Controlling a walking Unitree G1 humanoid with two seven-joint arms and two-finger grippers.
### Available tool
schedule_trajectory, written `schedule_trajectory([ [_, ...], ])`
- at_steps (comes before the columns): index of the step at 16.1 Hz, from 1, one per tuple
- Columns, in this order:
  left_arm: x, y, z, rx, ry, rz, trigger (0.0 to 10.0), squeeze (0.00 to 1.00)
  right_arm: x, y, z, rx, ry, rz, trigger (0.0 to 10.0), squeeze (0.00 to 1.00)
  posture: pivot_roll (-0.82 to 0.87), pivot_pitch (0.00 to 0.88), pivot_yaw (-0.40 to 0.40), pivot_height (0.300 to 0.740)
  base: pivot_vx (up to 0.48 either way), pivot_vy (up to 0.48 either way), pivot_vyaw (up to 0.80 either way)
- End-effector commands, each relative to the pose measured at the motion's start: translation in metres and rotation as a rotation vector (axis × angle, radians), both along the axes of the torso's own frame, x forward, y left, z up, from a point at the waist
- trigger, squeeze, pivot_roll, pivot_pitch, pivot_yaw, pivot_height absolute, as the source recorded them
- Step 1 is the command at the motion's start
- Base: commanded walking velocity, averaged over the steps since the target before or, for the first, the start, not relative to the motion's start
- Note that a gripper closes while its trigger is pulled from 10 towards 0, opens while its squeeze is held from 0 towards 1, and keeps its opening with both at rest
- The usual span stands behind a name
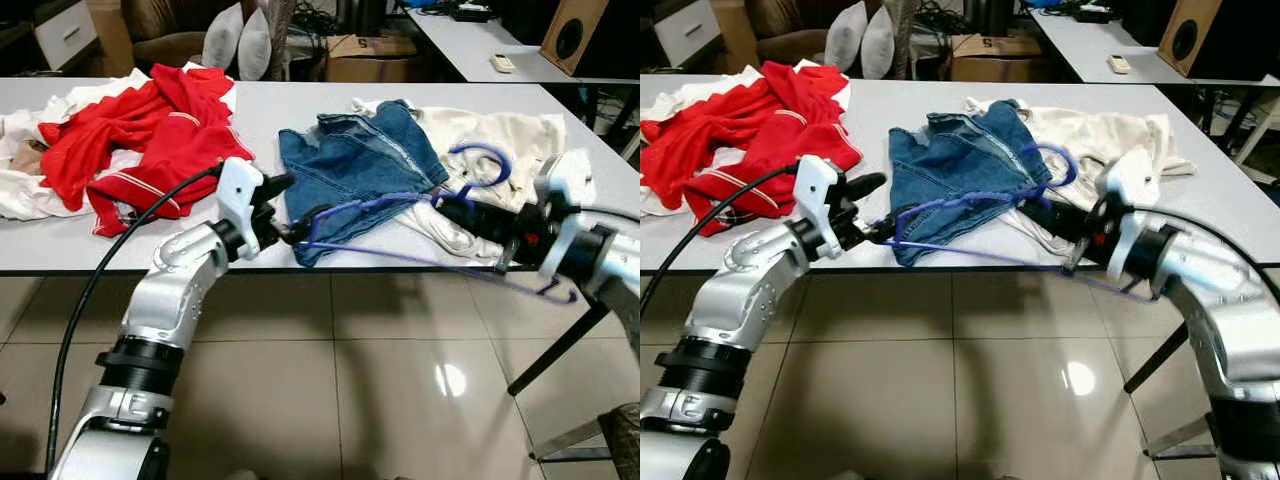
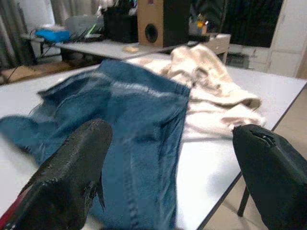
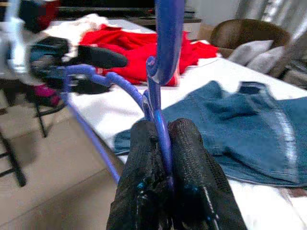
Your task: Hang hanger
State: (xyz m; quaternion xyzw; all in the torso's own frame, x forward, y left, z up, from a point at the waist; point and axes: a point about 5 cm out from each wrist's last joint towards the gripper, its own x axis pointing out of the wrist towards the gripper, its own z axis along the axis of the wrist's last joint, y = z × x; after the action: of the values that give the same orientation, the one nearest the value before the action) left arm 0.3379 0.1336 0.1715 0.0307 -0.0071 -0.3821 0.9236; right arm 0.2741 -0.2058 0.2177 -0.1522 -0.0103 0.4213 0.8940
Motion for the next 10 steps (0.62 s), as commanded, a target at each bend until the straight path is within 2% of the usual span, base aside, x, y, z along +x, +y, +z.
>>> schedule_trajectory([
  [1,-0.004,-0.009,-0.009,0.02,0.035,-0.067,10.0,1.0,-0.001,-0.001,0.013,0.021,-0.053,-0.004,10.0,0.0,-0.13,0.0,0.023,0.74,0.0,0.0,0.0],
  [3,-0.011,-0.02,-0.007,-0.089,0.09,-0.223,10.0,1.0,-0.007,0.008,0.012,0.03,-0.032,0.071,10.0,0.0,-0.13,0.0,0.028,0.74,0.0,0.0,0.0],
  [4,-0.016,-0.028,-0.007,-0.154,0.147,-0.342,10.0,1.0,-0.008,0.015,0.011,0.038,-0.023,0.108,10.0,0.0,-0.14,0.0,0.033,0.74,0.0,0.0,0.0],
  [6,-0.02,-0.033,-0.009,-0.178,0.194,-0.442,10.0,1.0,-0.01,0.02,0.01,0.035,-0.016,0.136,10.0,0.0,-0.14,0.0,0.043,0.74,0.0,0.0,0.0],
  [7,-0.022,-0.035,-0.01,-0.19,0.213,-0.477,10.0,1.0,-0.011,0.022,0.009,0.033,-0.015,0.141,10.0,0.0,-0.14,0.0,0.045,0.74,0.0,0.0,0.0],
  [8,-0.027,-0.041,-0.007,-0.259,0.273,-0.594,10.0,1.0,-0.013,0.024,0.005,0.01,-0.001,0.145,10.0,0.0,-0.14,0.0,0.056,0.74,0.0,0.0,0.0],
  [10,-0.031,-0.042,0.0,-0.34,0.324,-0.72,10.0,1.0,-0.017,0.018,-0.003,-0.039,0.025,0.123,10.0,0.0,-0.15,0.0,0.076,0.74,0.0,0.0,0.0],
])
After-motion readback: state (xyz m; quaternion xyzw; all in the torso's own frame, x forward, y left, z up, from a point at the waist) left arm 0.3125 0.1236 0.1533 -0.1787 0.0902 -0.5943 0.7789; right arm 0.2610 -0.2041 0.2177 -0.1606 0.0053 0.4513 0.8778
